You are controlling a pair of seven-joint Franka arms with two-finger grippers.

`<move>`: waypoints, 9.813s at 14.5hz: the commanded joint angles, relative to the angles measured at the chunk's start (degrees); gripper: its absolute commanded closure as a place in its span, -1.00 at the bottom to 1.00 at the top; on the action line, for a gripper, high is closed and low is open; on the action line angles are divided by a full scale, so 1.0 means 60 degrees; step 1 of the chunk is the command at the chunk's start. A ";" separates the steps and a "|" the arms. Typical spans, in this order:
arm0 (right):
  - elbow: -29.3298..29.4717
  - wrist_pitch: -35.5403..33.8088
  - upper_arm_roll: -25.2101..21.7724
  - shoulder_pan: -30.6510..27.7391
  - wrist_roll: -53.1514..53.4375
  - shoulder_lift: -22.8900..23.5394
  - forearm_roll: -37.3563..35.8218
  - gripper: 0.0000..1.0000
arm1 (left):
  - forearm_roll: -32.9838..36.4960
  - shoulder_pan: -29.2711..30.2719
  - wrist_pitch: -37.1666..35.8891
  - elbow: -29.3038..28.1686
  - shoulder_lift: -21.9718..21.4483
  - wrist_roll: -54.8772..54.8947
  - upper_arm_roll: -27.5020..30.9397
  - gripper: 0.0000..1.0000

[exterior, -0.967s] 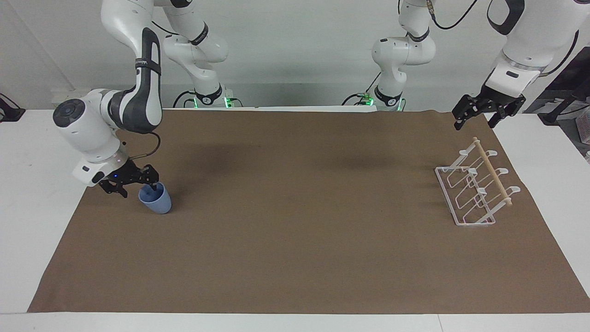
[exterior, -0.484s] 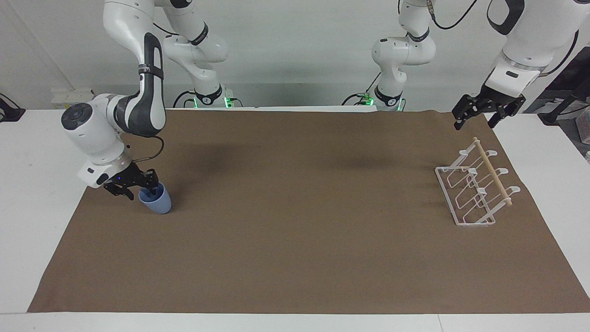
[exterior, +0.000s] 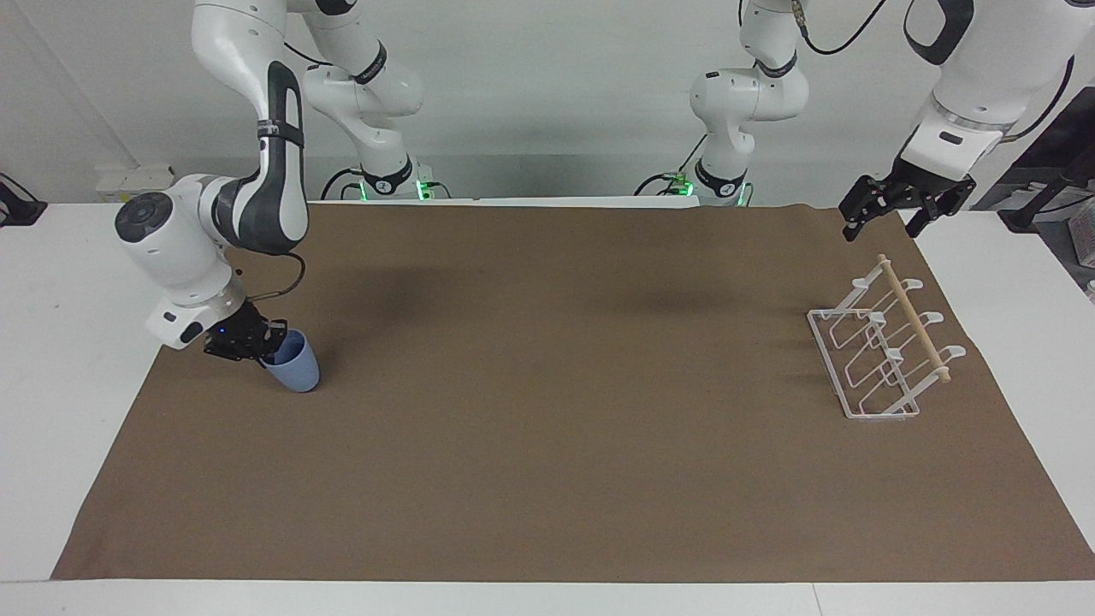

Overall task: Hang cup on cup holder
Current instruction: 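Lift the blue cup with the right gripper toward the left gripper, then grasp the cup base with the left gripper while the right gripper holds, then pull the cup away with the left gripper while the right gripper releases, then carry the cup to the rack with the left gripper while the right retracts, then lower the cup onto the rack peg with the left gripper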

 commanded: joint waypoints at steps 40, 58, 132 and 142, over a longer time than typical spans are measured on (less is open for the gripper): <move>0.1095 -0.1653 0.0876 0.5153 0.3100 -0.0817 1.4568 1.00 | -0.2781 -0.2838 0.2742 0.0289 0.0231 -1.5688 -0.0729 -0.99; 0.0904 -0.1682 0.0876 0.5153 0.3115 -0.0788 1.4568 1.00 | -0.3181 -0.3394 0.3680 -0.0487 0.0730 -1.6216 -0.0758 -0.58; 0.4405 -0.7893 0.0100 0.0803 0.3804 -0.2033 -0.1208 -1.00 | 1.1965 -0.0450 0.3871 -0.3153 0.2444 -1.6377 -0.0626 0.06; 0.4405 -0.7893 0.0100 0.0803 0.3804 -0.2033 -0.1208 -1.00 | 1.1558 -0.0684 0.2716 -0.1851 0.2517 -1.4947 -0.0670 -1.00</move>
